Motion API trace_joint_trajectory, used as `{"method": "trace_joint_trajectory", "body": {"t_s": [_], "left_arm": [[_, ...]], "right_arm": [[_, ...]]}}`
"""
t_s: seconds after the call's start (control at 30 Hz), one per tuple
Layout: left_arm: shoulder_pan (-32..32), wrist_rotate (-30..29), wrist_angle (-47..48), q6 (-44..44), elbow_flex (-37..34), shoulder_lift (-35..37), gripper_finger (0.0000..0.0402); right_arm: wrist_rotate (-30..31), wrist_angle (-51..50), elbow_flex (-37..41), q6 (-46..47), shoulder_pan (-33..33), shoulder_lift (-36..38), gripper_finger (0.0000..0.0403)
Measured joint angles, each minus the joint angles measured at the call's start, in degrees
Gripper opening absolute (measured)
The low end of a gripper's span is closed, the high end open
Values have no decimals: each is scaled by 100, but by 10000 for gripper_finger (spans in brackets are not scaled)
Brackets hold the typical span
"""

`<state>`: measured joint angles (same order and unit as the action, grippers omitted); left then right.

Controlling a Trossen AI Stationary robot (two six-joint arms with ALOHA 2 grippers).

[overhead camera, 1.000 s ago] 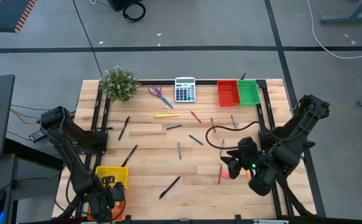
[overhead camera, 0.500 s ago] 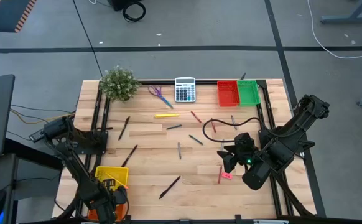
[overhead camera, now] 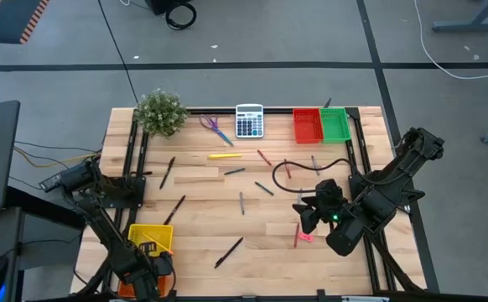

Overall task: Sort crayons/erasers/pens/pencils in bins
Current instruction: Put the yellow eraser into the orange bin, then put the bottom black pen into the red bin

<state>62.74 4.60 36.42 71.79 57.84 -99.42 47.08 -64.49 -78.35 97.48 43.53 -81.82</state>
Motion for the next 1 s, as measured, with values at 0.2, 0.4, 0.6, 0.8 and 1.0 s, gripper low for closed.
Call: {"method": "trace_joint_trajectory", "body": {"t_s": [0.2,0.4,0.6,0.8,1.0], "left_arm": [[0,61,-11,137,0,-2,155],[-25,258,43,152,37,84,183],[-33,306,488,-2,399,307,201],[-33,269,1225,-39,816,536,200],[-33,-33,2181,-17,1377,750,190]], "right_arm": [[-77,0,0,-23,17,0,216],[-268,-2,-1,-147,15,0,216],[-993,-24,0,-921,-78,-17,216],[-1783,-295,2,-1733,-455,-86,216],[-3117,120,531,-2434,-998,-142,216]]}}
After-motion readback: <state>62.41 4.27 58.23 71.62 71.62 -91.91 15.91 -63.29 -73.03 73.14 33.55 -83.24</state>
